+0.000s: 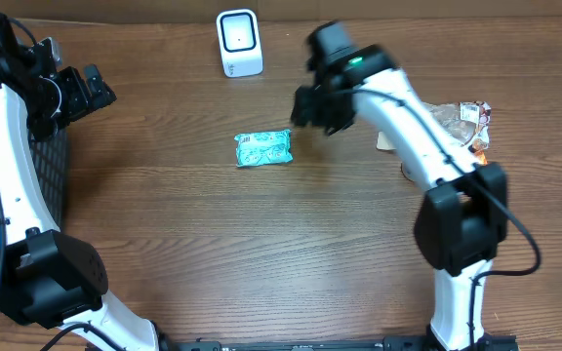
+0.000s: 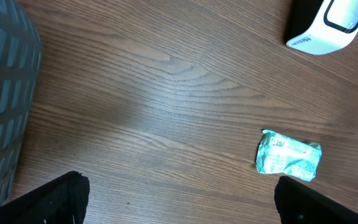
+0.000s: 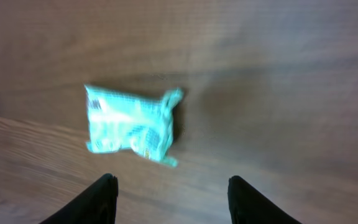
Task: Scan the item barcode
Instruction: 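Set the packet down in front of the scanner and withdraw right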
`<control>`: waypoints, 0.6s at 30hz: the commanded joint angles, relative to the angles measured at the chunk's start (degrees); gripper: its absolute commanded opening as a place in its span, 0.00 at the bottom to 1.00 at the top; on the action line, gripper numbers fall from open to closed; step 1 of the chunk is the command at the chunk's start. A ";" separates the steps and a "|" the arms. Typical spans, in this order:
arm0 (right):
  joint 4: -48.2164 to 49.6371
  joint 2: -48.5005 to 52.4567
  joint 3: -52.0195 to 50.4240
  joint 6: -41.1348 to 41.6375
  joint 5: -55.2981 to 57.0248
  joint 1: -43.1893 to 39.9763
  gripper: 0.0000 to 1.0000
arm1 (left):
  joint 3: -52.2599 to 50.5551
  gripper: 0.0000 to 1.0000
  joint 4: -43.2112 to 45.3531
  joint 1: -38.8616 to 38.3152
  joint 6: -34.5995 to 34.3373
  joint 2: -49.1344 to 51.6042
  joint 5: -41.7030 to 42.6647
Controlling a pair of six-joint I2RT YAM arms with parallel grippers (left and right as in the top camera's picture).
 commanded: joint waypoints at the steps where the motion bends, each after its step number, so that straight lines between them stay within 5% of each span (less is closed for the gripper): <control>1: 0.81 1.38 -1.38 -7.26 -9.53 -2.58 0.58 | -0.24 1.00 0.11 0.09 0.26 0.55 -0.15; 18: 12.26 6.75 -10.69 -8.92 -20.06 -5.09 0.61 | -0.24 1.00 0.11 0.09 0.26 0.55 -0.15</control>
